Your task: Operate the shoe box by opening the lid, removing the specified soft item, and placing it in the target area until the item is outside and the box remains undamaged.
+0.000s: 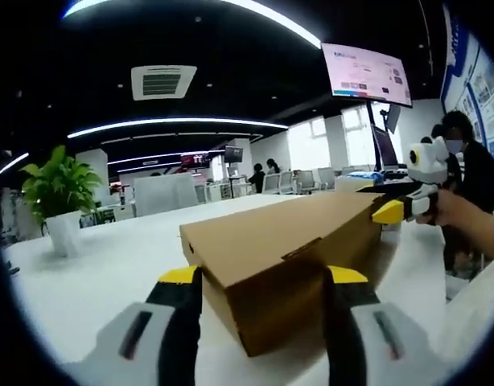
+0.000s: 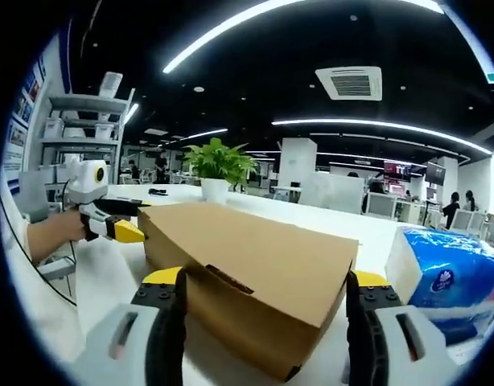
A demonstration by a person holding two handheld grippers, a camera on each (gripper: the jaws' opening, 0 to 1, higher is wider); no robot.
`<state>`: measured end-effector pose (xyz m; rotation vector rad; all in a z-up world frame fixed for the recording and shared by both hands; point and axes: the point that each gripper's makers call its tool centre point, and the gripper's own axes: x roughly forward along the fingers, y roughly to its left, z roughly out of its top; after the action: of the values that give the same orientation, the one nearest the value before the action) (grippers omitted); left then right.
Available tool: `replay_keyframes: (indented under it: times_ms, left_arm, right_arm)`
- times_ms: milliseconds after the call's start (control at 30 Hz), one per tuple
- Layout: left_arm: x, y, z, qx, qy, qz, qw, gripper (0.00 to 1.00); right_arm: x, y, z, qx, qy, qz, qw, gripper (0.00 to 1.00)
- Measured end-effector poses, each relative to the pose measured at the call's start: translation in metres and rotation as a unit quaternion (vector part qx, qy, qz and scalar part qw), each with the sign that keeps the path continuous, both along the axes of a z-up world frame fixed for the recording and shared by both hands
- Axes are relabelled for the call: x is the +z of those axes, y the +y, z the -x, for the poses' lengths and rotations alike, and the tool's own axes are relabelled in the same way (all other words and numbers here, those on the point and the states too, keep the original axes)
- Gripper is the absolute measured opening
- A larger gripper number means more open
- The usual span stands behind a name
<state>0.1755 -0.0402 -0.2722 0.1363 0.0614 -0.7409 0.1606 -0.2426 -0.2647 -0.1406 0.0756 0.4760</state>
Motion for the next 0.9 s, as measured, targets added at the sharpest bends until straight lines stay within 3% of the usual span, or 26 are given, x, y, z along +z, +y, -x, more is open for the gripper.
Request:
replay_keyframes:
  times_ms: [467, 900]
  left_arm:
    - [0.000, -0.002, 0.014, -0.002, -0.001, 0.000, 1.0000, 0.62]
    - [0.001, -0.008, 0.014, -0.002, 0.003, -0.002, 1.0000, 0.62]
  right_arm:
    - [0.000, -0.004, 0.014, 0.002, -0.001, 0.000, 1.0000, 0.83]
    - [-0.002, -0.010, 0.014, 0.005, 0.011, 0.026, 0.9996, 0.82]
